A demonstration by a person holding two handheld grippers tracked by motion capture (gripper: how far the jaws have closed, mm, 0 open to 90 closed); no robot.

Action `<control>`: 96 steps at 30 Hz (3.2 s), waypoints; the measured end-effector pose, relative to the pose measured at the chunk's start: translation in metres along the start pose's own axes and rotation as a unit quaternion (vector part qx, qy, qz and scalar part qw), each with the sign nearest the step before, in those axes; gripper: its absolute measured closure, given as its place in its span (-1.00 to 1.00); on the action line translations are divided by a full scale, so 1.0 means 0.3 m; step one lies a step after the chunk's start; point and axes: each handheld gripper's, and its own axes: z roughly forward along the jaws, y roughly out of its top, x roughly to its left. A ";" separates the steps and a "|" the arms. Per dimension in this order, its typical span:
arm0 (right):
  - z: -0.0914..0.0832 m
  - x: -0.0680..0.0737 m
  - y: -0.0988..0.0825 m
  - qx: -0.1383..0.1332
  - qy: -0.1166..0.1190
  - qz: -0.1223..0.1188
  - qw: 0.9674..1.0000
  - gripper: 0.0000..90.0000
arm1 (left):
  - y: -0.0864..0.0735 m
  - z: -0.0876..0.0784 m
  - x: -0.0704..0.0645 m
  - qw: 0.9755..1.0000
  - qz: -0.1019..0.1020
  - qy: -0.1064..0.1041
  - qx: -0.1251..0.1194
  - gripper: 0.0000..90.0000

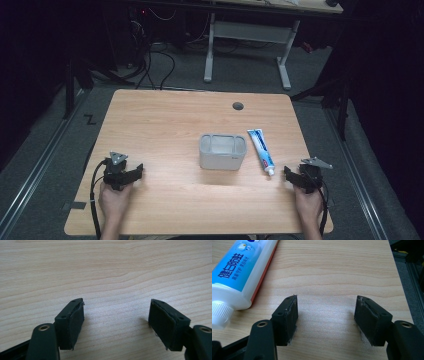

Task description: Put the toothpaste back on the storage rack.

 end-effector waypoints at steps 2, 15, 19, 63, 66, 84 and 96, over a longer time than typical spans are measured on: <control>0.000 0.000 0.000 0.000 0.000 0.000 1.000 -0.21 | 0.001 0.002 -0.007 1.000 0.008 0.006 0.002 -0.35; 0.001 0.001 0.001 0.001 0.002 0.000 1.000 -0.24 | 0.001 0.002 -0.007 1.000 0.008 0.004 0.002 -0.35; 0.002 0.001 0.001 -0.001 0.002 0.001 1.000 -0.24 | 0.001 0.002 -0.007 1.000 0.008 0.004 0.002 -0.36; -0.162 0.046 -0.082 -0.034 0.054 -0.008 0.998 -0.12 | 0.001 0.002 -0.008 1.000 0.008 0.005 0.002 -0.36; -0.168 0.052 -0.089 -0.039 0.061 -0.010 0.997 -0.11 | 0.001 0.002 -0.008 1.000 0.008 0.005 0.002 -0.36; -0.198 0.153 -0.047 -0.067 0.081 -0.065 0.992 -0.06 | 0.001 0.002 -0.006 1.000 0.007 0.004 0.002 -0.35; -0.212 0.192 0.030 -0.074 0.089 -0.088 0.989 0.01 | 0.001 0.002 -0.005 1.000 0.006 0.003 0.002 -0.35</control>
